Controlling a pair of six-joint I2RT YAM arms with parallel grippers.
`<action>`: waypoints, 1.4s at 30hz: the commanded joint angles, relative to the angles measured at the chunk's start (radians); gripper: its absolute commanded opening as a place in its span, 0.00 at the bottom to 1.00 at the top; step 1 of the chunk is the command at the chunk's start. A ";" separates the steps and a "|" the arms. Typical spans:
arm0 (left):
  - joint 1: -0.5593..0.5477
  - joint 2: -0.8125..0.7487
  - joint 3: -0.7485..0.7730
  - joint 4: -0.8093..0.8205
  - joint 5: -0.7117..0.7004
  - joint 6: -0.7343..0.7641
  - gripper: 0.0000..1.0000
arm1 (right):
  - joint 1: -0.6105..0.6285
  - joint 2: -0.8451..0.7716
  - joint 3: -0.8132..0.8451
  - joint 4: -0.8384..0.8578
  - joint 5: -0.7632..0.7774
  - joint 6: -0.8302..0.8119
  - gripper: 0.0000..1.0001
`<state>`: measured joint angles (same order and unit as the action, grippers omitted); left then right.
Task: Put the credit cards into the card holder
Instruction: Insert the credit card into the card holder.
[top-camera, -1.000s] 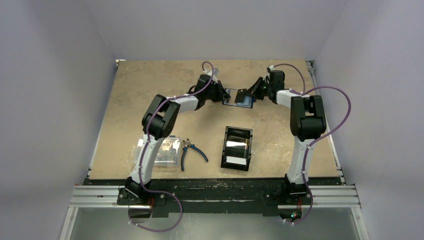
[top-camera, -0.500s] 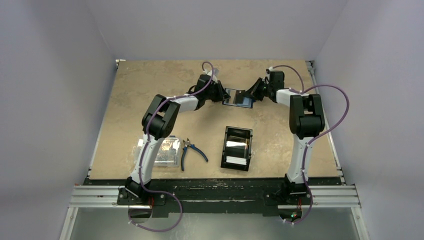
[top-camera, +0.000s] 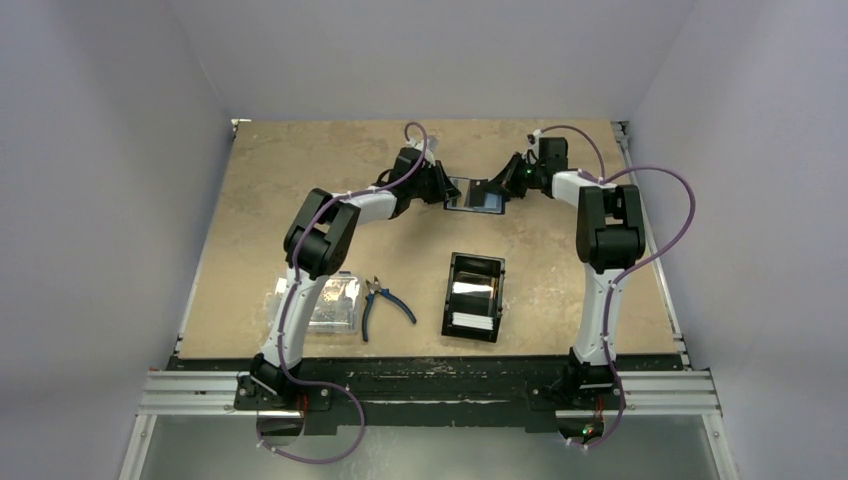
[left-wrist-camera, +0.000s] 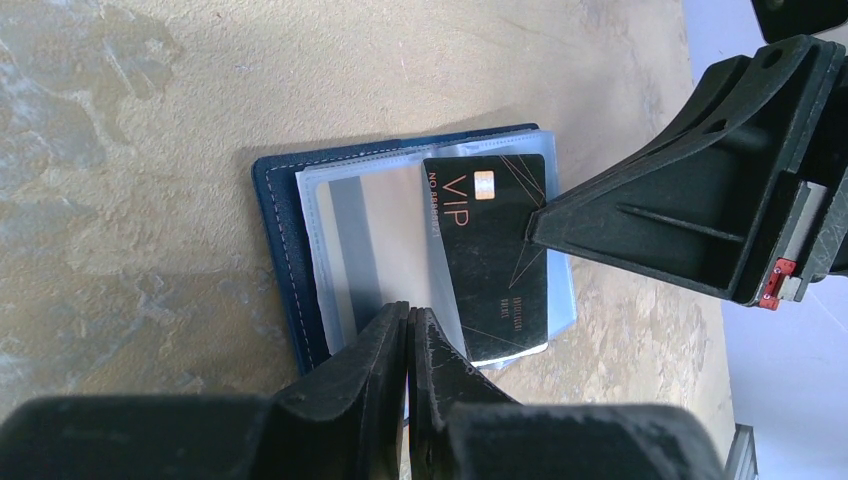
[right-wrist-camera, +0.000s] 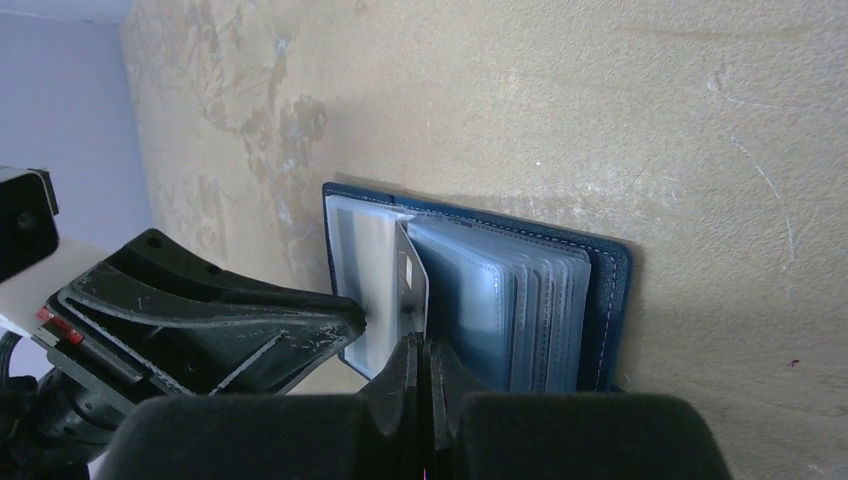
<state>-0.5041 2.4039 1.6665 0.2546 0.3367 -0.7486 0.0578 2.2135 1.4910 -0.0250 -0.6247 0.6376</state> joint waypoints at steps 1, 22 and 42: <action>0.009 0.033 0.012 -0.072 -0.011 0.025 0.09 | 0.006 -0.017 0.006 -0.125 0.014 -0.084 0.00; 0.012 0.042 0.030 -0.083 0.005 0.032 0.08 | -0.026 0.031 0.085 -0.203 -0.082 -0.170 0.00; 0.012 0.037 0.026 -0.077 0.013 0.032 0.08 | 0.012 0.025 0.009 -0.038 -0.053 -0.084 0.21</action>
<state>-0.4992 2.4107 1.6817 0.2420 0.3542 -0.7475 0.0639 2.2505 1.5341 -0.0509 -0.7258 0.5583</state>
